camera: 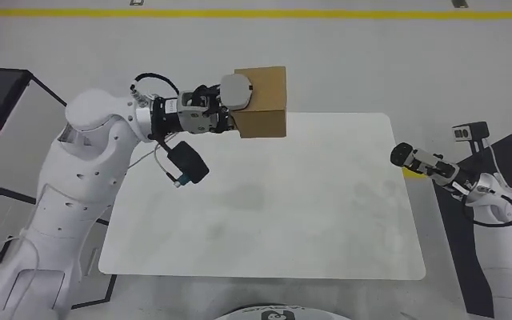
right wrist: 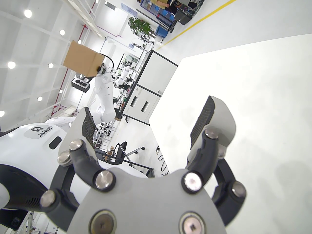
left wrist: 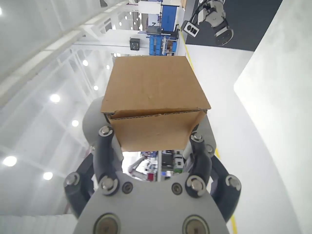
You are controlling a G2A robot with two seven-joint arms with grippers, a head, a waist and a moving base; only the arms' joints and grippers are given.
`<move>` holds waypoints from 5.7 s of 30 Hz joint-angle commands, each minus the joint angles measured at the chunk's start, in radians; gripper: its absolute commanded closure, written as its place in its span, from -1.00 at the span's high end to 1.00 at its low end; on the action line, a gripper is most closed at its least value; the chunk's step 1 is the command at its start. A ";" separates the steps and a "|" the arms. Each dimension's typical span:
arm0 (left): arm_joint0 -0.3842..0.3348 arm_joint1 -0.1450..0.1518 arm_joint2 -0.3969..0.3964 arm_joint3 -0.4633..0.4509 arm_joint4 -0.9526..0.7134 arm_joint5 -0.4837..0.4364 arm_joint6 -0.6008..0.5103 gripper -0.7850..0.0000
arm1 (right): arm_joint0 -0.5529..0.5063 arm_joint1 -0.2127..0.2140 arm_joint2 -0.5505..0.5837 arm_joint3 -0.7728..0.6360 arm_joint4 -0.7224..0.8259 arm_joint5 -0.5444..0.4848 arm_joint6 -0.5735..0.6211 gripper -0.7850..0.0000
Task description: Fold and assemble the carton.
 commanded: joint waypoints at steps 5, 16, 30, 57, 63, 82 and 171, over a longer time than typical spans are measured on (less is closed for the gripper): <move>-0.029 0.002 0.015 0.016 0.122 0.169 0.062 -1.00 | 0.000 0.000 0.000 0.000 0.000 0.000 0.000 1.00; -0.041 0.004 0.011 0.012 0.188 0.353 0.102 -1.00 | 0.000 0.000 0.000 0.000 0.000 0.000 0.000 1.00; -0.052 0.002 0.005 -0.039 0.227 0.478 0.096 -1.00 | 0.000 0.000 0.000 0.000 0.000 0.000 0.000 1.00; -0.117 -0.012 0.032 -0.058 0.251 0.734 0.129 -1.00 | 0.000 0.000 0.000 0.000 0.000 0.000 0.000 1.00; -0.117 -0.013 0.030 -0.058 0.244 0.742 0.126 -1.00 | 0.000 0.000 0.000 0.000 0.000 0.000 0.000 1.00; -0.052 0.002 0.022 -0.041 0.190 0.287 0.048 -1.00 | 0.000 0.000 0.000 0.000 0.000 0.000 0.000 1.00; -0.021 -0.034 0.351 0.360 -1.067 -0.697 -0.717 -1.00 | 0.000 0.000 0.000 0.000 0.000 0.000 0.000 1.00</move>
